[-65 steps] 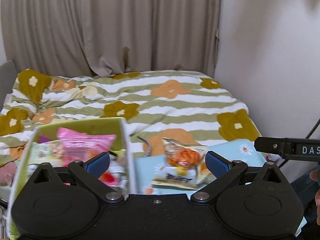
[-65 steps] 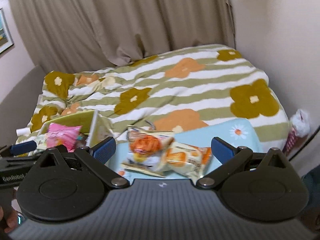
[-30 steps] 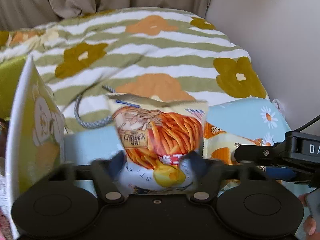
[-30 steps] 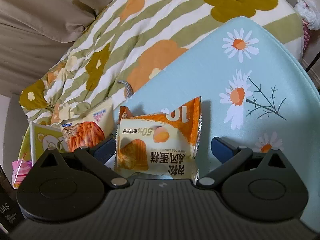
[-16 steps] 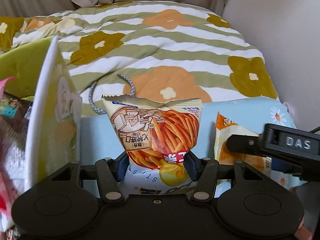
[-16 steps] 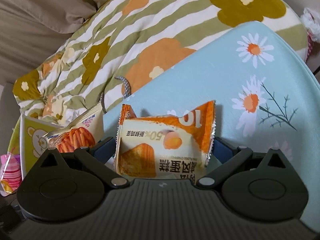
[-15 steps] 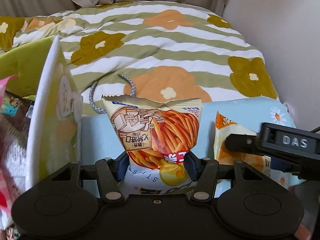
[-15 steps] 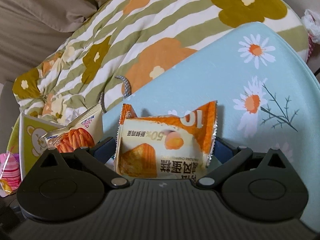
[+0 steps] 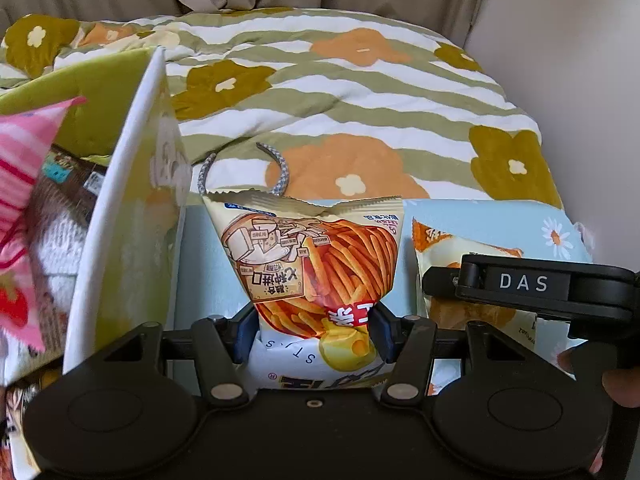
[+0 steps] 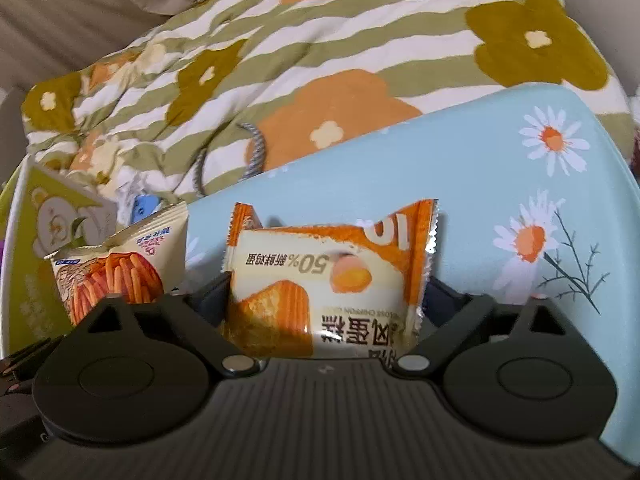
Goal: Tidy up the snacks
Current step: 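Carry both orange bags into the yellow box and open both tools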
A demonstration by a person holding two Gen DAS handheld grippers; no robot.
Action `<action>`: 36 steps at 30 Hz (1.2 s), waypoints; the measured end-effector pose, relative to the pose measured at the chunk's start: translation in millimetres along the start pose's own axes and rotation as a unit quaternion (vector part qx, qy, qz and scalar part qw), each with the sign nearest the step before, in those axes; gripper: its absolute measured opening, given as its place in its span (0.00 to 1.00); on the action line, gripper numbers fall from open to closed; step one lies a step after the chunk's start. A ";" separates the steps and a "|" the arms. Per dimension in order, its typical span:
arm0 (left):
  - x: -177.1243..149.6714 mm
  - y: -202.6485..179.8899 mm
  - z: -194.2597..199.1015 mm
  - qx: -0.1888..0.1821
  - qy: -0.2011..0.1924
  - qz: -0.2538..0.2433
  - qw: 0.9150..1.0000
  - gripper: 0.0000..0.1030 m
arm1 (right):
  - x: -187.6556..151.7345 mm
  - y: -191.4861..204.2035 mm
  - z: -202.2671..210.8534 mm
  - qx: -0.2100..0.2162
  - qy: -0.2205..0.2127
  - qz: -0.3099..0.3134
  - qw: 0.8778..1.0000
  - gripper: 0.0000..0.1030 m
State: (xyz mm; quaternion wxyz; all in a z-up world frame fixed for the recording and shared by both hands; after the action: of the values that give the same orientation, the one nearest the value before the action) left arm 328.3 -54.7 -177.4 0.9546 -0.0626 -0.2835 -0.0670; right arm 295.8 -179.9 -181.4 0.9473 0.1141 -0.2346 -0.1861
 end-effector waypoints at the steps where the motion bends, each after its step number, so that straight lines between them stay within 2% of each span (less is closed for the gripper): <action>1: -0.9 -0.9 1.5 0.001 -0.002 0.004 1.000 0.59 | -0.2 0.2 1.1 0.004 0.001 0.004 1.000 0.97; 4: -2.6 -2.6 8.7 0.000 -0.011 0.012 1.000 0.59 | -2.0 1.4 7.1 0.004 -0.007 0.028 1.000 0.93; 8: -1.6 -8.0 29.4 -0.008 -0.035 0.021 0.999 0.59 | -0.3 -0.1 25.3 0.010 -0.029 0.043 0.999 0.92; 15: 9.4 -15.8 94.4 -0.026 -0.102 0.038 0.994 0.58 | 11.8 1.8 77.5 0.034 -0.074 0.059 0.995 0.92; 20: 13.9 4.1 154.5 -0.001 -0.156 0.060 0.986 0.59 | 19.4 24.8 126.2 0.077 -0.106 0.090 0.987 0.92; 25: 3.0 37.6 197.4 0.047 -0.191 0.078 0.977 0.58 | 19.0 63.5 166.0 0.137 -0.132 0.125 0.974 0.92; 29: -12.1 68.5 212.6 0.064 -0.193 0.091 0.975 0.59 | 9.2 100.5 183.5 0.173 -0.141 0.147 0.964 0.92; 34: -30.0 103.2 212.1 0.073 -0.172 0.086 0.979 0.59 | -11.8 147.2 189.3 0.185 -0.144 0.158 0.959 0.92; 35: -32.3 109.4 209.7 0.067 -0.166 0.086 0.980 0.60 | -15.3 153.5 188.6 0.186 -0.143 0.157 0.959 0.92; 36: -35.7 115.1 208.3 0.062 -0.161 0.086 0.981 0.68 | -19.5 160.9 187.9 0.185 -0.141 0.157 0.960 0.92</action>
State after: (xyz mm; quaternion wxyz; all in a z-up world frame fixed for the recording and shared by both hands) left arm 206.5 94.6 -33.2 0.9007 -0.0373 -0.4306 0.0436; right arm 236.4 -50.6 21.9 0.8841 0.2220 -0.4112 -0.0021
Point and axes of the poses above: each gripper's, at about its wrist camera, not at the fingertips, and z roughly against the way its jaws point, y to its left, x to its top, the point moved 4 cm from there along -z, roughly the way its jaws point, and after that the axes turned 5 degrees about -y, right-handed, at the moved point
